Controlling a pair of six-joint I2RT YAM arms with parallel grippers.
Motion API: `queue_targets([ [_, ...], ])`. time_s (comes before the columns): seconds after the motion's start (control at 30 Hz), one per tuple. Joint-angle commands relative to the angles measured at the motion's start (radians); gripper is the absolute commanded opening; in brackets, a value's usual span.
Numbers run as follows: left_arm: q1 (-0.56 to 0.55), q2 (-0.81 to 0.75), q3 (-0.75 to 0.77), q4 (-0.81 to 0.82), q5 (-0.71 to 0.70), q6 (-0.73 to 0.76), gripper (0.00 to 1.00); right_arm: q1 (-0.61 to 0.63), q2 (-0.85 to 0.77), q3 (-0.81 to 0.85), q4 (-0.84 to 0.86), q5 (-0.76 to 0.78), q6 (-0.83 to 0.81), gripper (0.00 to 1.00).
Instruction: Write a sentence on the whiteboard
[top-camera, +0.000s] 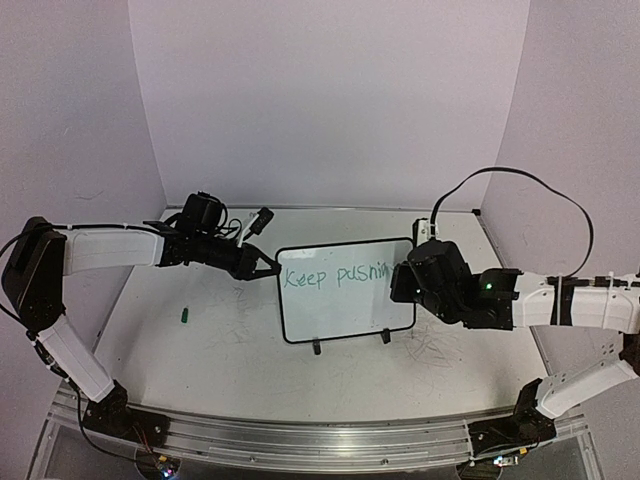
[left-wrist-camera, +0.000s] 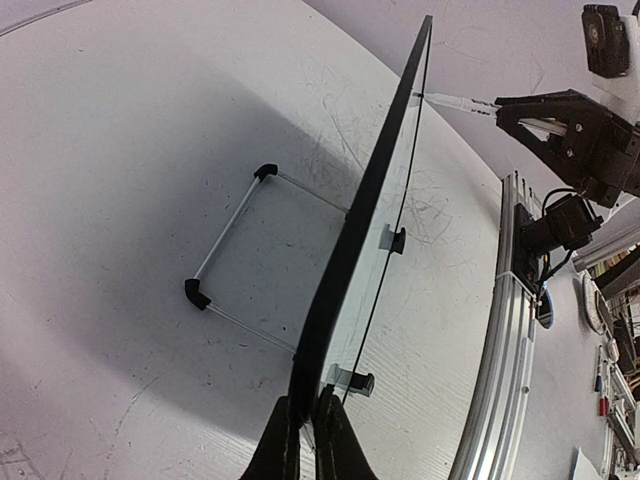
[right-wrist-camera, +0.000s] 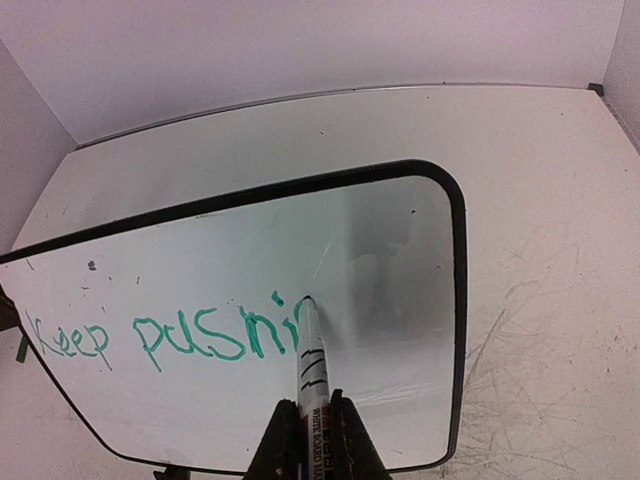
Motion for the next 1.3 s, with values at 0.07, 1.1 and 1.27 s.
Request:
queue_targets([
  [0.07, 0.002, -0.032, 0.013, -0.003, -0.048, 0.025, 0.0, -0.006, -0.026, -0.019, -0.029, 0.006, 0.041, 0.0],
  [1.1, 0.001, -0.04, 0.011, -0.003, -0.05, 0.026, 0.0, -0.026, -0.072, -0.041, 0.004, 0.001, 0.047, 0.0],
  [1.27, 0.0, -0.04, 0.01, -0.003, -0.051, 0.026, 0.0, -0.038, -0.061, -0.038, 0.004, 0.008, 0.047, 0.0],
])
